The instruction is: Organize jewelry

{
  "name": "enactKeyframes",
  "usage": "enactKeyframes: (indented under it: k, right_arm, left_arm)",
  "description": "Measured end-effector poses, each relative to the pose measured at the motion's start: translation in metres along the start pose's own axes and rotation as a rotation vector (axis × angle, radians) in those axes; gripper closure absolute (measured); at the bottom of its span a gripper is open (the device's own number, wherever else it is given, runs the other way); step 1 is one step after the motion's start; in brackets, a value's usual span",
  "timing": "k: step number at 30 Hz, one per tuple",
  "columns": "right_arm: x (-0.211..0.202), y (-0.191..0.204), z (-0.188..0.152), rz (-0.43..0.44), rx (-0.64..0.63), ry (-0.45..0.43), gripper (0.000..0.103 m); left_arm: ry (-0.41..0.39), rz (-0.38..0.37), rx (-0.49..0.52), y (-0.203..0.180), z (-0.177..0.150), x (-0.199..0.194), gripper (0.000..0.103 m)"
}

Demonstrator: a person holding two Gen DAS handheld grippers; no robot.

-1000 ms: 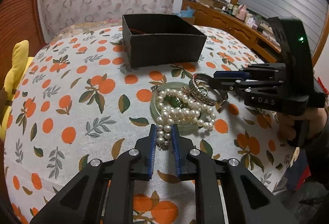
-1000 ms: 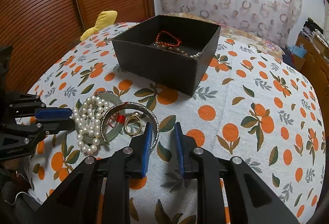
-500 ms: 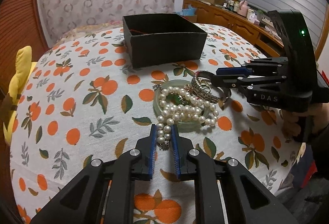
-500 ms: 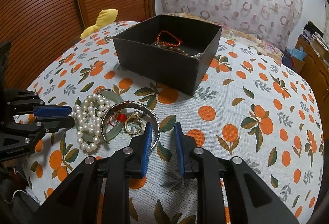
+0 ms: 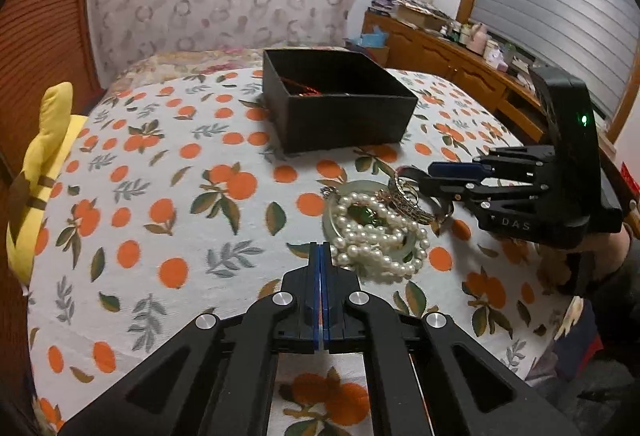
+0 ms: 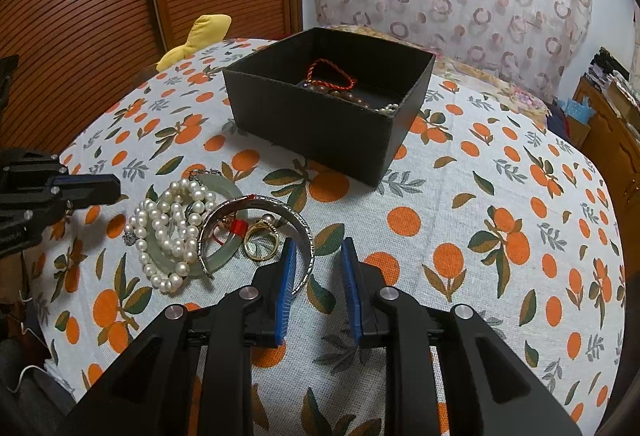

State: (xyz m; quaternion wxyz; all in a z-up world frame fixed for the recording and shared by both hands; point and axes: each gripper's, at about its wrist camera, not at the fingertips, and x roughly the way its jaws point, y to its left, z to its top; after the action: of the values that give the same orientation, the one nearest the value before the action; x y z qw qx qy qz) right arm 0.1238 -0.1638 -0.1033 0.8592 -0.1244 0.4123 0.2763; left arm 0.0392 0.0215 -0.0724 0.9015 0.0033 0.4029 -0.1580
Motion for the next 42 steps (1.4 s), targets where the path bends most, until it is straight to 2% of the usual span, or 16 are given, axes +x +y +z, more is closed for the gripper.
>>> enactKeyframes:
  k: [10,12,14,20,21,22,24,30,36,42]
  right_arm:
    - [0.000,0.000,0.000,0.000,0.000,0.000,0.078]
    - [0.000,0.000,0.000,0.001,0.001,0.000,0.078]
    - [0.000,0.000,0.000,-0.001,-0.001,0.000,0.078]
    - [0.000,0.002,0.000,-0.009,-0.009,0.002,0.078]
    - [0.000,0.003,0.000,-0.011,-0.013,0.002,0.078]
    - [0.000,0.003,-0.001,-0.010,-0.014,0.002,0.081]
    - [-0.001,0.004,-0.001,0.001,-0.014,0.001,0.097]
    - [-0.007,0.000,-0.004,0.004,-0.002,-0.017,0.098]
    - [-0.025,-0.004,0.000,-0.017,0.001,-0.075,0.098]
    - [-0.042,-0.005,0.007,-0.026,-0.003,-0.117,0.098]
  left_arm:
    - [0.035,-0.024,0.003,-0.003,0.000,0.015,0.101]
    - [0.046,-0.021,0.010,-0.004,0.001,0.018,0.092]
    - [0.052,-0.017,0.016,-0.006,0.000,0.020,0.088]
    - [0.050,-0.007,0.026,-0.007,0.002,0.022,0.088]
    - [0.051,-0.001,0.033,-0.008,0.002,0.023,0.092]
    - [0.055,0.000,0.041,-0.009,0.003,0.024,0.096]
    - [0.052,-0.001,0.045,-0.011,0.004,0.024,0.096]
    - [-0.045,-0.033,0.016,-0.013,0.016,-0.001,0.096]
    - [-0.151,-0.055,0.025,-0.024,0.041,-0.035,0.096]
    - [-0.225,-0.039,0.054,-0.033,0.070,-0.060,0.096]
